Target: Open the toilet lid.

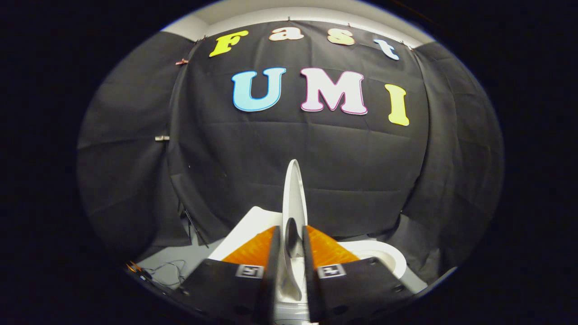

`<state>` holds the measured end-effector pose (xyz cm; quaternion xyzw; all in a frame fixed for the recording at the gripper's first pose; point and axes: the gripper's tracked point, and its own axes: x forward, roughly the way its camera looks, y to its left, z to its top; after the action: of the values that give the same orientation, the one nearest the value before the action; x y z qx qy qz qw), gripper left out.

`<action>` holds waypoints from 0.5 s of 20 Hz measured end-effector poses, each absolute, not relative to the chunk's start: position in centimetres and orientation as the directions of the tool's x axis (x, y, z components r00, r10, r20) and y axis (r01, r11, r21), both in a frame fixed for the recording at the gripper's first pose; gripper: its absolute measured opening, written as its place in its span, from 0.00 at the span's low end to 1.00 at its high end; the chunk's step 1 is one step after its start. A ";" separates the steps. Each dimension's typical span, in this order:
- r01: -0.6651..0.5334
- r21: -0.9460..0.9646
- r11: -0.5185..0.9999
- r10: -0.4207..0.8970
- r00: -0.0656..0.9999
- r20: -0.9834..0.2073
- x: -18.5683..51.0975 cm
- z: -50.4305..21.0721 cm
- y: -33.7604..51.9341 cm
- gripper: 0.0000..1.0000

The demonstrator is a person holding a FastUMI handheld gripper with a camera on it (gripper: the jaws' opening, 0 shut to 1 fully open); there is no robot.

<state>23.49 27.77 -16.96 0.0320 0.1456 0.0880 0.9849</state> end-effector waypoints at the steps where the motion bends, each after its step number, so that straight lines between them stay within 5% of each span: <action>1: -0.169 0.097 0.981 0.189 0.945 -0.266 23.2 -16.3 27.7 0.54; 3: -0.175 0.093 0.980 0.192 0.952 -0.238 22.6 -14.8 27.1 0.88; 5: -0.184 0.084 0.979 0.198 0.956 -0.217 21.8 -13.2 26.8 0.99; 10: -0.202 0.078 0.976 0.211 0.967 -0.139 18.2 -8.2 24.1 0.99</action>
<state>18.23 24.07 -8.19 0.0317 0.0736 0.1042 0.9913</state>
